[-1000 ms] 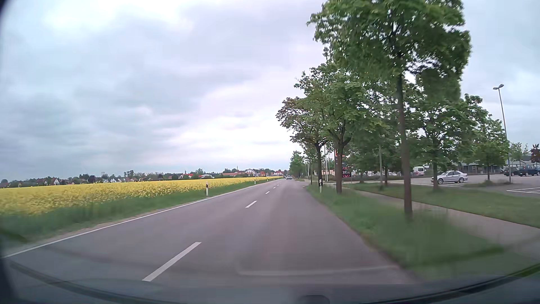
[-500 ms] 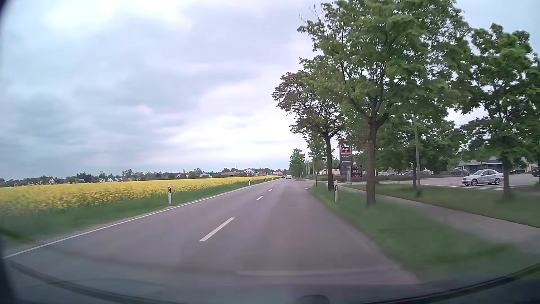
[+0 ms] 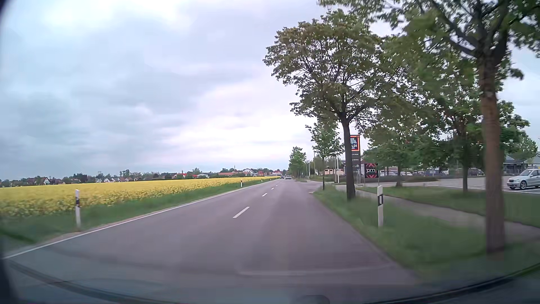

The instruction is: Follow the waypoints while adhering to traffic rules and regulations

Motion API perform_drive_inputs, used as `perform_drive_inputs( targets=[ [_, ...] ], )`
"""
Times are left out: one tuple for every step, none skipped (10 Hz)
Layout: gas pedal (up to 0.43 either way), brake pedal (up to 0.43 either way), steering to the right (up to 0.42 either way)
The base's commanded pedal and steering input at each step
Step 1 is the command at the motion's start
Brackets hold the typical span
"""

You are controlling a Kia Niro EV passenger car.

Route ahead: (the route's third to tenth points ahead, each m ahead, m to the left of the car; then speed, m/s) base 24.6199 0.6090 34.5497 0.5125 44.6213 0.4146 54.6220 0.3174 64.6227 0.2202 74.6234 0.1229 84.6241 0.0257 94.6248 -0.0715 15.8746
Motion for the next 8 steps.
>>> perform_drive_inputs(
  targets=[
    [0.189, 0.0, -0.003],
    [0.189, 0.0, -0.003],
    [0.189, 0.0, -0.003],
    [0.177, 0.0, -0.004],
    [0.177, 0.0, -0.003],
    [0.177, 0.0, -0.004],
    [0.177, 0.0, -0.004],
    [0.177, 0.0, -0.003]
  ],
)
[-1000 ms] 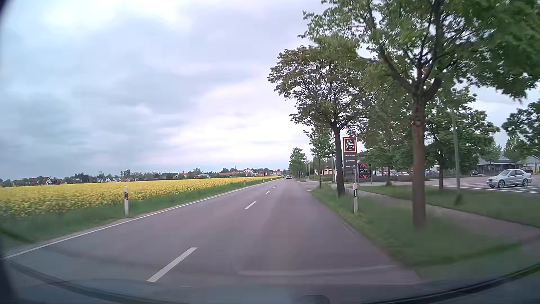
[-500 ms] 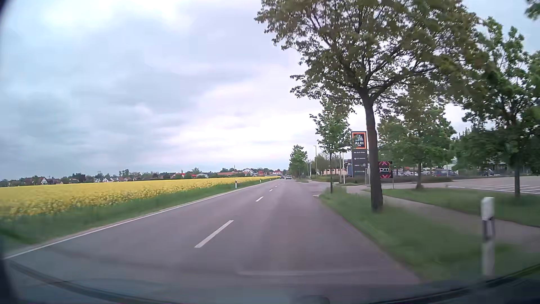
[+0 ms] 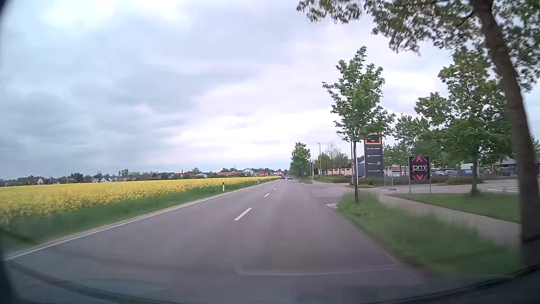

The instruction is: Follow the waypoints while adhering to traffic rules and regulations

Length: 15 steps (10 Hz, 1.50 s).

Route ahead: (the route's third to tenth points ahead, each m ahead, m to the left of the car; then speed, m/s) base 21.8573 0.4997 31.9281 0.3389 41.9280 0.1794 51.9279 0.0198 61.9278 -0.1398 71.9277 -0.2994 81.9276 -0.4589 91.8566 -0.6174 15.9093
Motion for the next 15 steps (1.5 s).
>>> perform_drive_inputs(
  targets=[
    [0.177, 0.0, -0.003],
    [0.177, 0.0, -0.002],
    [0.177, 0.0, -0.003],
    [0.177, 0.0, -0.003],
    [0.177, 0.0, -0.002],
    [0.177, 0.0, 0.001],
    [0.177, 0.0, 0.003],
    [0.177, 0.0, 0.003],
    [0.177, 0.0, 0.003],
    [0.177, 0.0, 0.003],
    [0.177, 0.0, 0.003],
    [0.177, 0.0, 0.003],
    [0.177, 0.0, 0.003],
    [0.177, 0.0, 0.003],
    [0.177, 0.0, 0.003]
  ],
)
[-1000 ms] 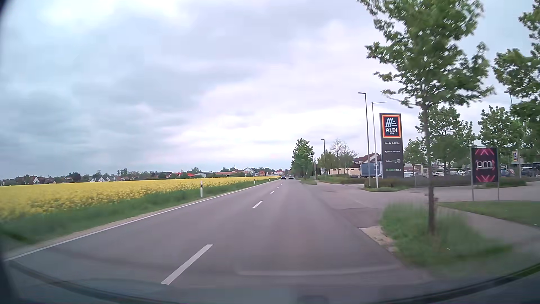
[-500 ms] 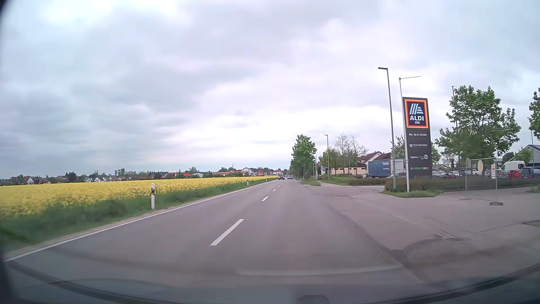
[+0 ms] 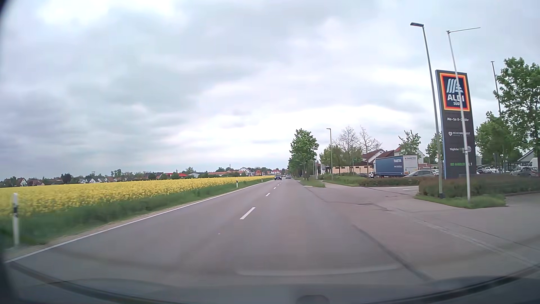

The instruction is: Follow the waypoints while adhering to traffic rules and regulations

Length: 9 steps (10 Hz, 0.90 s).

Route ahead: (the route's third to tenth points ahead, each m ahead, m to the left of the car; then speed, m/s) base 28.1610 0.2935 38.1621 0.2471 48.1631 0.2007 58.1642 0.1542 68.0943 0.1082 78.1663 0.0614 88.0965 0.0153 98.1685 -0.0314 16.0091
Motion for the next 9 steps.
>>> perform_drive_inputs(
  targets=[
    [0.189, 0.0, 0.003],
    [0.189, 0.0, 0.003],
    [0.189, 0.0, 0.003],
    [0.189, 0.0, 0.003],
    [0.189, 0.0, 0.003],
    [0.189, 0.0, 0.003],
    [0.189, 0.0, 0.003],
    [0.189, 0.0, 0.003],
    [0.177, 0.0, 0.002]
  ],
)
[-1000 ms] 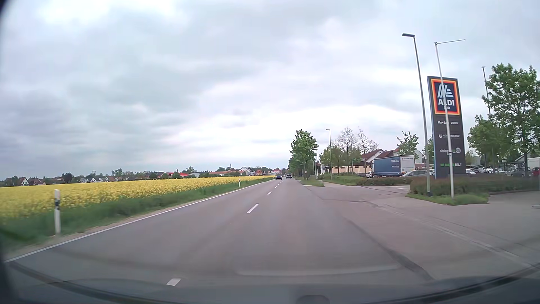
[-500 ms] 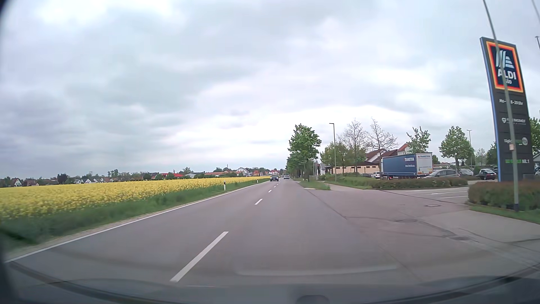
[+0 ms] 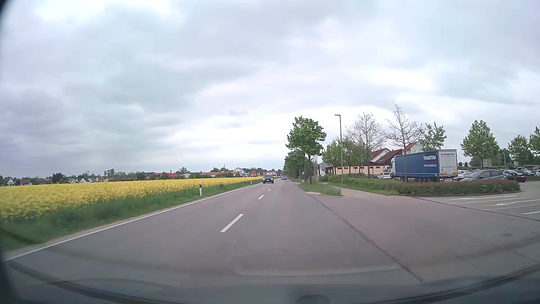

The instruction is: Follow the waypoints while adhering to traffic rules and regulations

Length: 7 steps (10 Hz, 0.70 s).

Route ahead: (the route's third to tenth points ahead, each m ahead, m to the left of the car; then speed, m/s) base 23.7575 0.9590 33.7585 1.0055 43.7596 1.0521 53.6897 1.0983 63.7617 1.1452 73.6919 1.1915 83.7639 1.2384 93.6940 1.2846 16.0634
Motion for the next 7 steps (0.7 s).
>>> perform_drive_inputs(
  targets=[
    [0.177, 0.0, 0.0],
    [0.177, 0.0, -0.001],
    [0.177, 0.0, -0.001],
    [0.177, 0.0, -0.001],
    [0.177, 0.0, -0.001],
    [0.177, 0.0, -0.001],
    [0.177, 0.0, -0.001]
  ],
)
